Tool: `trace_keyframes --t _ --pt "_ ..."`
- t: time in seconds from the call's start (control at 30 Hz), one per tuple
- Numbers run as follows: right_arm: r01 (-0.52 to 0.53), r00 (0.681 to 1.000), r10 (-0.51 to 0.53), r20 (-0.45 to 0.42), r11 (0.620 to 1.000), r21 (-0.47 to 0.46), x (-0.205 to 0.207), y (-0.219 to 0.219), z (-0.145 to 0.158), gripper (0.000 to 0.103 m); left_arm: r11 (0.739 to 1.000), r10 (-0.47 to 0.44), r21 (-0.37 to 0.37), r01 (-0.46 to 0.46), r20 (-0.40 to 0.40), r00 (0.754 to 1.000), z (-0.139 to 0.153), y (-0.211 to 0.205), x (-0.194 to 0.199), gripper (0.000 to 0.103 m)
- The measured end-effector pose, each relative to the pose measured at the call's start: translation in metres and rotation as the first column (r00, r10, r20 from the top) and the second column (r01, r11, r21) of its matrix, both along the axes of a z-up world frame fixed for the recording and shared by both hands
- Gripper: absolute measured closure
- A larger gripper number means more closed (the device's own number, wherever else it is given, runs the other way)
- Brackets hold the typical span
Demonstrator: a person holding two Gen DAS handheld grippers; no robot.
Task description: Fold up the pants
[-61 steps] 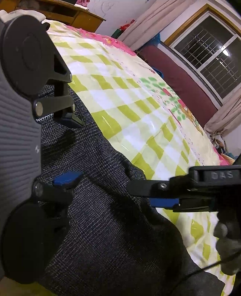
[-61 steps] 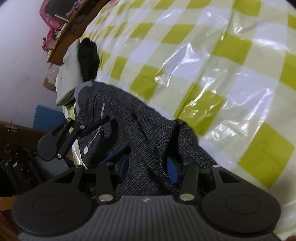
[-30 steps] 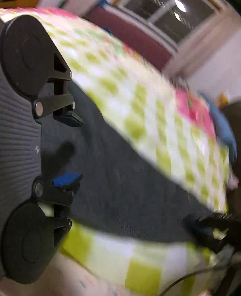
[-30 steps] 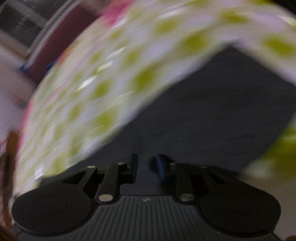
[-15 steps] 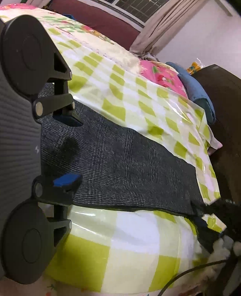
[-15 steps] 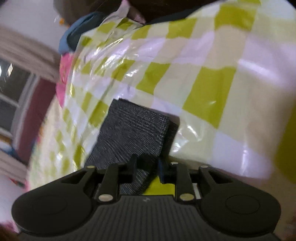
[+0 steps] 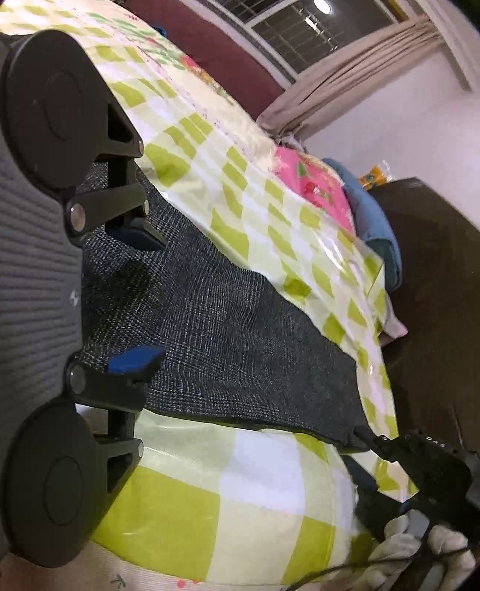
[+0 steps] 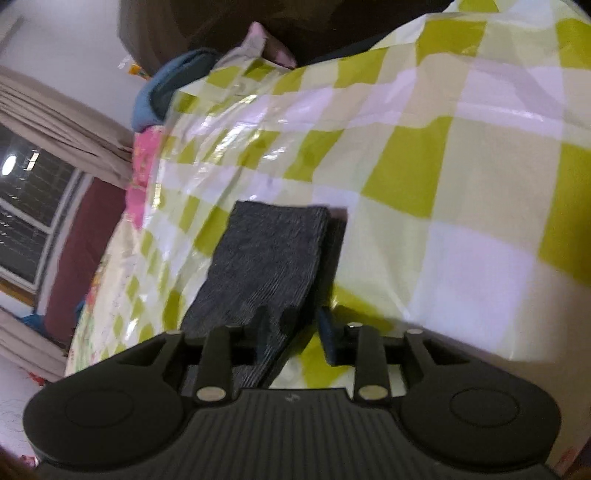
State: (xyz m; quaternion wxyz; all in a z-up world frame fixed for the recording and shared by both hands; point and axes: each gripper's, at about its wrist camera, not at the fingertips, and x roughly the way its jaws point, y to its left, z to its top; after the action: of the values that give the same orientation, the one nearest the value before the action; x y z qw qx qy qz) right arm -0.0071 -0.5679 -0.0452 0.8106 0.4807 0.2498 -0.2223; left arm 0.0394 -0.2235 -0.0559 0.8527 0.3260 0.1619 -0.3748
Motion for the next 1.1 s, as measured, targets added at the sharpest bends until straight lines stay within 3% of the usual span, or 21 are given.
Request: trace_keyframes --t 0.17,0.27,0.33,0.37,0.47,0.7,0.73,0.77,0.8,0.83,0.93,1.03,1.1 --pt "0.026 0.996 -0.029 0.085 0.999 0.035 0.018 -0.002 -0.012 0.046 0.998 0.056 0.035 -0.056 0.017 0.998 0.003 -0.008 -0.007 0.033" --pt "0.029 0.984 -0.044 0.173 0.996 0.088 0.011 -0.006 -0.006 0.042 0.994 0.087 0.059 -0.086 -0.011 0.996 0.007 -0.010 -0.006 0.033" --pt "0.013 0.962 -0.062 0.265 0.983 0.183 -0.005 -0.011 -0.010 0.043 0.992 0.108 0.072 -0.105 -0.034 0.994 0.010 -0.011 -0.006 0.033" --pt "0.014 0.952 -0.077 0.295 0.978 0.209 -0.010 -0.014 -0.014 0.045 0.991 0.112 0.079 -0.109 -0.036 0.993 0.010 -0.011 -0.007 0.033" --pt "0.030 0.965 -0.084 0.248 0.976 0.215 -0.004 -0.020 -0.024 0.056 0.988 0.112 0.107 -0.110 -0.019 0.994 0.008 -0.016 -0.010 0.033" --pt "0.000 0.972 -0.036 0.233 0.988 0.152 0.026 -0.028 -0.026 0.059 0.987 0.104 0.129 -0.101 -0.018 0.994 0.009 -0.022 -0.006 0.033" --pt "-0.005 0.973 -0.026 0.227 0.991 0.137 0.029 -0.027 -0.027 0.065 0.987 0.102 0.130 -0.099 -0.019 0.995 0.008 -0.023 -0.005 0.033" --pt "-0.008 0.977 -0.021 0.213 0.991 0.134 0.032 -0.026 -0.030 0.085 0.987 0.101 0.131 -0.097 -0.018 0.995 0.008 -0.024 -0.005 0.033" --pt "-0.011 0.980 -0.020 0.199 0.987 0.157 0.033 -0.026 -0.032 0.095 0.987 0.102 0.131 -0.099 -0.019 0.995 0.008 -0.025 -0.005 0.033" --pt "-0.013 0.975 -0.027 0.222 0.984 0.176 0.028 -0.023 -0.031 0.095 0.987 0.105 0.127 -0.102 -0.023 0.994 0.008 -0.026 -0.004 0.034" --pt "-0.019 0.961 0.000 0.277 0.998 0.066 0.013 -0.011 -0.004 0.095 0.989 0.116 0.097 -0.112 -0.043 0.992 0.008 -0.026 -0.005 0.034" --pt "-0.039 0.965 0.050 0.258 0.998 -0.048 0.020 0.004 0.027 0.095 0.990 0.119 0.075 -0.115 -0.044 0.992 0.007 -0.026 -0.007 0.034" --pt "-0.095 0.960 0.140 0.242 0.978 -0.188 0.031 0.030 0.055 0.095 0.991 0.122 0.062 -0.119 -0.049 0.991 0.008 -0.025 -0.007 0.034"
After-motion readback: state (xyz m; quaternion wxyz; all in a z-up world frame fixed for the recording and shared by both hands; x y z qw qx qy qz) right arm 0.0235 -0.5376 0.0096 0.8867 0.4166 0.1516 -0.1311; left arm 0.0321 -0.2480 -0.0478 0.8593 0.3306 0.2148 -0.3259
